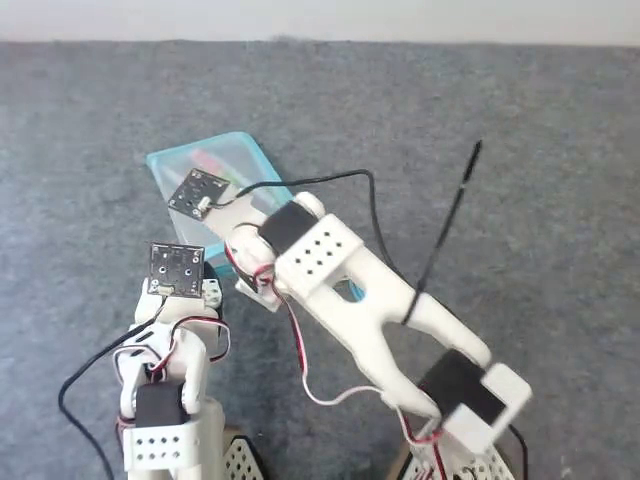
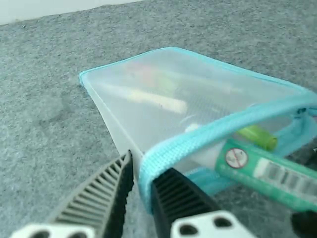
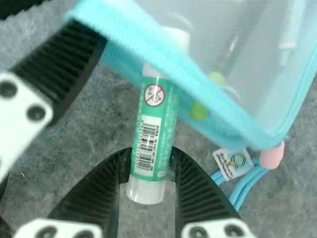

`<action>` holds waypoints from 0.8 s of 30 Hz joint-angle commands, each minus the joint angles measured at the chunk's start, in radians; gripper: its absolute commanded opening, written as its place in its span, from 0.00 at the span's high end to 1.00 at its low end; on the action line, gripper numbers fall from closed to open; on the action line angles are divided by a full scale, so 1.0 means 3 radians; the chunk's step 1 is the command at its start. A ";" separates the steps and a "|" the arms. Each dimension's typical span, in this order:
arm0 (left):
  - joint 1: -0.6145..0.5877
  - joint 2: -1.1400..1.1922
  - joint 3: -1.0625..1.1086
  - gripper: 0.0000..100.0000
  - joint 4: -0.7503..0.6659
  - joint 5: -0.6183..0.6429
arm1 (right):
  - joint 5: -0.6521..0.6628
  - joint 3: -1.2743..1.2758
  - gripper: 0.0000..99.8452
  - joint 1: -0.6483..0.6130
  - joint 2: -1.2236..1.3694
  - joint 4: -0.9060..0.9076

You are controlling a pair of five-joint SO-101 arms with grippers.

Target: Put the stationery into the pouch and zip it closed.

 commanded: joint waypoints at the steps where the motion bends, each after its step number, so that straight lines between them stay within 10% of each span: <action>1: 0.0020 -0.0005 -0.0212 0.99 0.0051 -0.0036 | -0.0041 -0.0471 0.99 0.0038 0.0115 -0.0013; 17: 0.0026 -0.0010 -0.0269 0.99 0.0082 -0.0036 | -0.0015 -0.2337 0.99 0.0146 0.1501 0.0580; 24: 0.0026 -0.0010 -0.0269 0.99 0.0082 -0.0036 | -0.0015 -0.2670 0.81 0.0166 0.1695 0.0831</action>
